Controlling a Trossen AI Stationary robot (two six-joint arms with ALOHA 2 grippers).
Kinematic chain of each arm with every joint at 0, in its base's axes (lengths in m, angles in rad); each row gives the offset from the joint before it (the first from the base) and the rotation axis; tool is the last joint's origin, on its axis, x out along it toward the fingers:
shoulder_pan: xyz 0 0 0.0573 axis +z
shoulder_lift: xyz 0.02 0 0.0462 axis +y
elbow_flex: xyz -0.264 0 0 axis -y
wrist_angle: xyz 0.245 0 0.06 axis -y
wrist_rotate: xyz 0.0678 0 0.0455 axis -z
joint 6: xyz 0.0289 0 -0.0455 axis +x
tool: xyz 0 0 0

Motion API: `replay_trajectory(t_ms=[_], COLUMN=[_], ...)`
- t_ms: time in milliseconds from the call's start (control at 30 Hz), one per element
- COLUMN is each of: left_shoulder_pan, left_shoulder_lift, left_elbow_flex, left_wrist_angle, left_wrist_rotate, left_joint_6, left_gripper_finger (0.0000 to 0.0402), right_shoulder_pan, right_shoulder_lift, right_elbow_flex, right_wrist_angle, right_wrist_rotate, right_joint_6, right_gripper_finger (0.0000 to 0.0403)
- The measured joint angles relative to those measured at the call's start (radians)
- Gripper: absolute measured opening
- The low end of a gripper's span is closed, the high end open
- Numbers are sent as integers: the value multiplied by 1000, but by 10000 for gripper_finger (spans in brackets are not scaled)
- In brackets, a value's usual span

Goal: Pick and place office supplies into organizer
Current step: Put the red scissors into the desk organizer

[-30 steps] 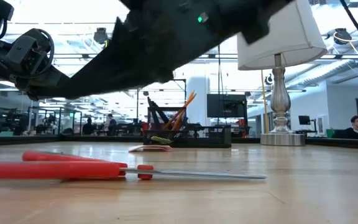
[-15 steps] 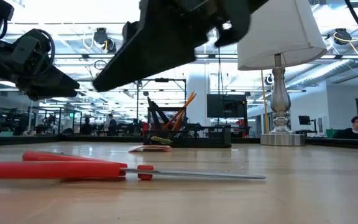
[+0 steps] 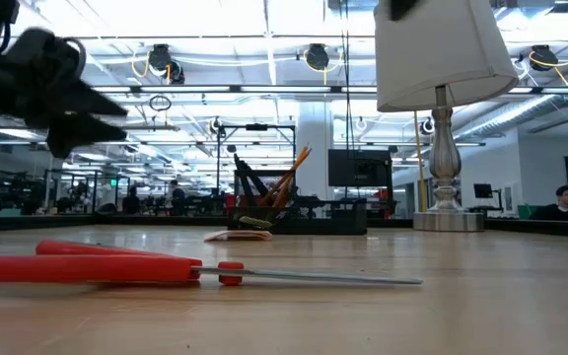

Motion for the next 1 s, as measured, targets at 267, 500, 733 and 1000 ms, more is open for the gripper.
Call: replay_trajectory(t_ms=[267,500,733,1000], left_shoulder_pan=[-13,-48,-129,-177], left_shoulder_lift=[30,206,537,923], left_elbow_flex=[0,1,212,565], left_wrist_angle=[150,367,480,369], left_wrist_rotate=[157,221,247,263], left_joint_6=[59,93,133,167], left_gripper_finger=[230,230,230,230], right_shoulder_pan=[82,85,85,85], right_shoulder_lift=[-238,-383,-440,-441], right_elbow_flex=[-391,-550,-690,-786], right_wrist_angle=[376,400,427,483], right_wrist_rotate=[145,167,163,161], right_joint_6=[-40,17,310,481], right_gripper_finger=[123,121,121,119])
